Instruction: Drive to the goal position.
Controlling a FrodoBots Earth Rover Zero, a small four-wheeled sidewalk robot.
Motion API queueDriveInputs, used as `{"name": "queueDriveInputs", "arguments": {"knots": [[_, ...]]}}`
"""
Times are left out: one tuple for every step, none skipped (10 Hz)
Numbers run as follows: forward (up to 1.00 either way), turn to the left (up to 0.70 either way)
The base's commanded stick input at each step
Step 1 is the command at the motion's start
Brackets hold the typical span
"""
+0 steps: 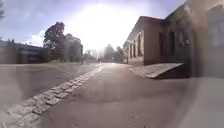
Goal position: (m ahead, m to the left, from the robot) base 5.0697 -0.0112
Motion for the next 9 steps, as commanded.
{"name": "queueDriveInputs", "arguments": {"knots": [[0.7,0.0],[0.7,0.0],[0.7,-0.11],[0.7,-0.14],[0.7,-0.14],[0.7,-0.14],[0.7,-0.14],[0.7,-0.14],[0.7,-0.14]]}}
